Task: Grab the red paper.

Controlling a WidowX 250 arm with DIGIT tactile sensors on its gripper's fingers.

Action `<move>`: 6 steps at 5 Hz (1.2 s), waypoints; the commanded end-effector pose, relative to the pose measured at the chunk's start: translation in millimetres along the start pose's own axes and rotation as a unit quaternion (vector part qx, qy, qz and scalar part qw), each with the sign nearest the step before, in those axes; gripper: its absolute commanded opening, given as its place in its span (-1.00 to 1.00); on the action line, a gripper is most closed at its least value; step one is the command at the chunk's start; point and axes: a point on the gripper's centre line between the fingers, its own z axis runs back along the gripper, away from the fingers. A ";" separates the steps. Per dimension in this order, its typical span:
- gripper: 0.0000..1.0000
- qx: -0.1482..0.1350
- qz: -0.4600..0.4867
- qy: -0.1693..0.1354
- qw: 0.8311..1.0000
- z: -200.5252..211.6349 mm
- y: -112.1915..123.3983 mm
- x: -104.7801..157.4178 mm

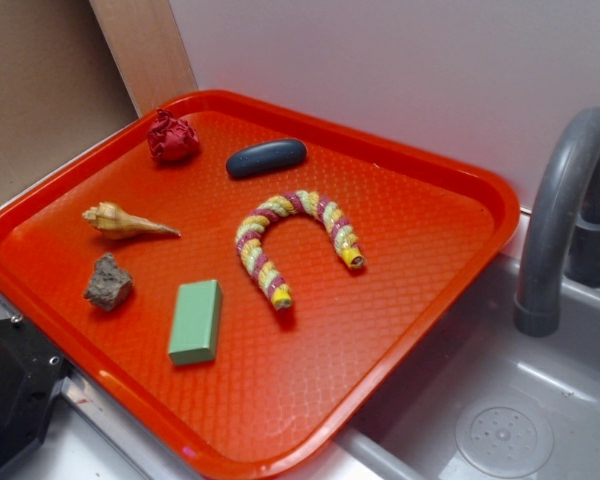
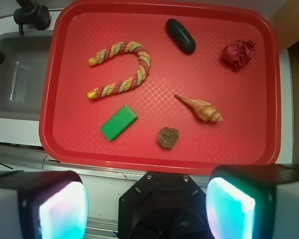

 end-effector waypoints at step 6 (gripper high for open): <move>1.00 0.175 0.002 -0.134 0.975 -74.6 107.3 131.0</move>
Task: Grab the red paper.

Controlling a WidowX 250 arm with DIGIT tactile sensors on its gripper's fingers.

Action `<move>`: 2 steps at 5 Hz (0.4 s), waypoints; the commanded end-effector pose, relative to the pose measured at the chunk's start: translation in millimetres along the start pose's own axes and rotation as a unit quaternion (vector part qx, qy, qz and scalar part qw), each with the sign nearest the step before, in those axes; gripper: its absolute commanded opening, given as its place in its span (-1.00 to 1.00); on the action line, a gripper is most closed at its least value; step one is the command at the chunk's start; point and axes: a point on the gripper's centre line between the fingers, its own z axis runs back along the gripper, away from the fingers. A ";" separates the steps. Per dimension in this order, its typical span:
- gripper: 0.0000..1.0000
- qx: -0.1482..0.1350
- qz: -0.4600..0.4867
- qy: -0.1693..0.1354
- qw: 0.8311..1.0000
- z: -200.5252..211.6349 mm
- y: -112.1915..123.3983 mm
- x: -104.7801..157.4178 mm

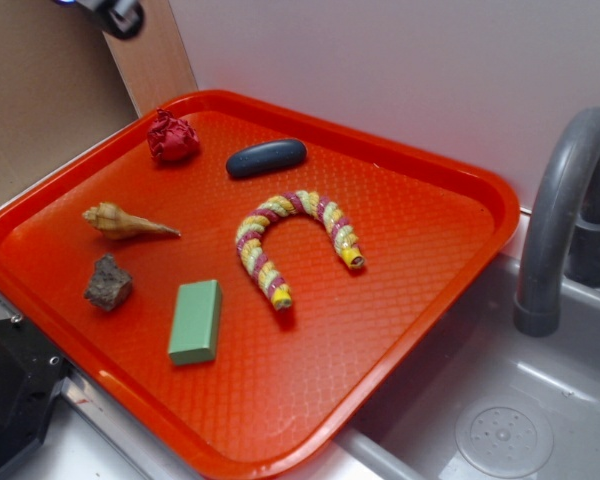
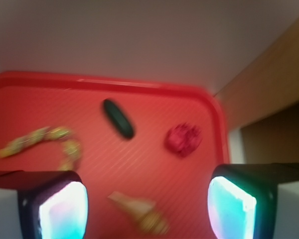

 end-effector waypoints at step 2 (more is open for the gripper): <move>1.00 0.045 -0.038 0.029 0.998 -102.5 26.1 20.2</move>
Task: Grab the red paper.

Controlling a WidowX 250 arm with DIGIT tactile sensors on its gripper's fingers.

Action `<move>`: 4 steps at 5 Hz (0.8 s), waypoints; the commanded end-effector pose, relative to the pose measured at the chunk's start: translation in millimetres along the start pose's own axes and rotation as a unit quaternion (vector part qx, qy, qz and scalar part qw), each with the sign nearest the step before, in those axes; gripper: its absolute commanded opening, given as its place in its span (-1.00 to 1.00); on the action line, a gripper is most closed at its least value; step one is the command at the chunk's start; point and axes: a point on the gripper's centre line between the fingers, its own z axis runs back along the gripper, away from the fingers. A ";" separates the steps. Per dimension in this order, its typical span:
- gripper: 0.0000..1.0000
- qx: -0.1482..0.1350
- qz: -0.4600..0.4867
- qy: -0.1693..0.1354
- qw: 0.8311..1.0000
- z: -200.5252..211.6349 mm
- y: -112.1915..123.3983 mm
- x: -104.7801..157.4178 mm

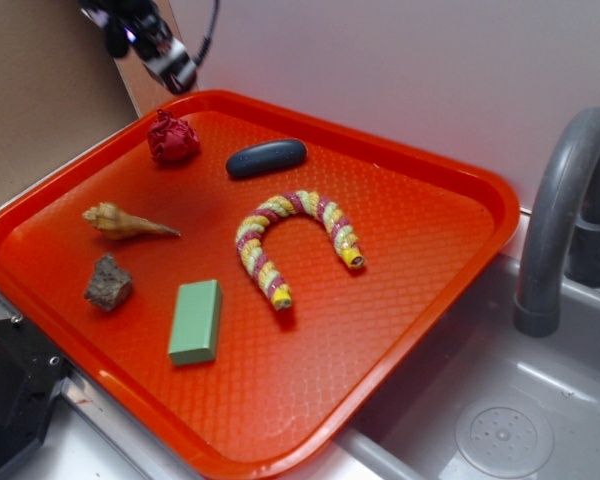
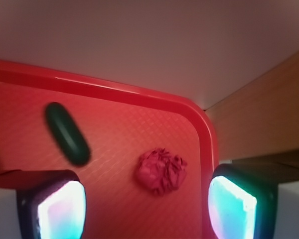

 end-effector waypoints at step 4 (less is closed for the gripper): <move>-1.00 0.088 -0.003 0.096 0.991 -77.8 20.1 -12.0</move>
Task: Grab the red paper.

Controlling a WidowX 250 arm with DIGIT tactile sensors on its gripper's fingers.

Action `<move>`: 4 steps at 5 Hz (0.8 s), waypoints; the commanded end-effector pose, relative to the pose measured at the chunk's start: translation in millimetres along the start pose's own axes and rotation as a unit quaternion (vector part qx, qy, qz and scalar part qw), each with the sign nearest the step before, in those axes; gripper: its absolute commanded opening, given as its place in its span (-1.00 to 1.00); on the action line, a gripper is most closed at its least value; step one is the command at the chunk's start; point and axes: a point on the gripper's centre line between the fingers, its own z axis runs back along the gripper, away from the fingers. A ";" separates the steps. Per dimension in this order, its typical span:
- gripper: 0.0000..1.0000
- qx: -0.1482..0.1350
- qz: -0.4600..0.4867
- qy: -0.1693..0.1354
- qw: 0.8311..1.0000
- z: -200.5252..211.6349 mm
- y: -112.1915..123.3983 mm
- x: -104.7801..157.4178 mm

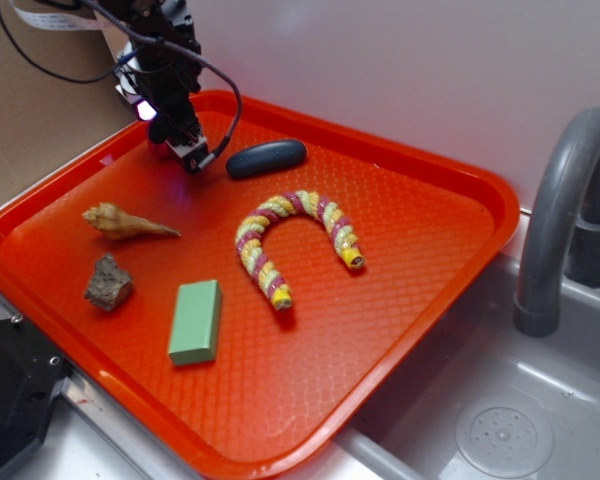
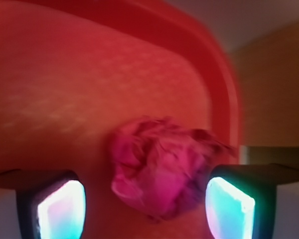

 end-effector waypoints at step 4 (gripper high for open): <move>-1.00 -0.005 0.027 0.004 1.000 46.5 9.9 9.0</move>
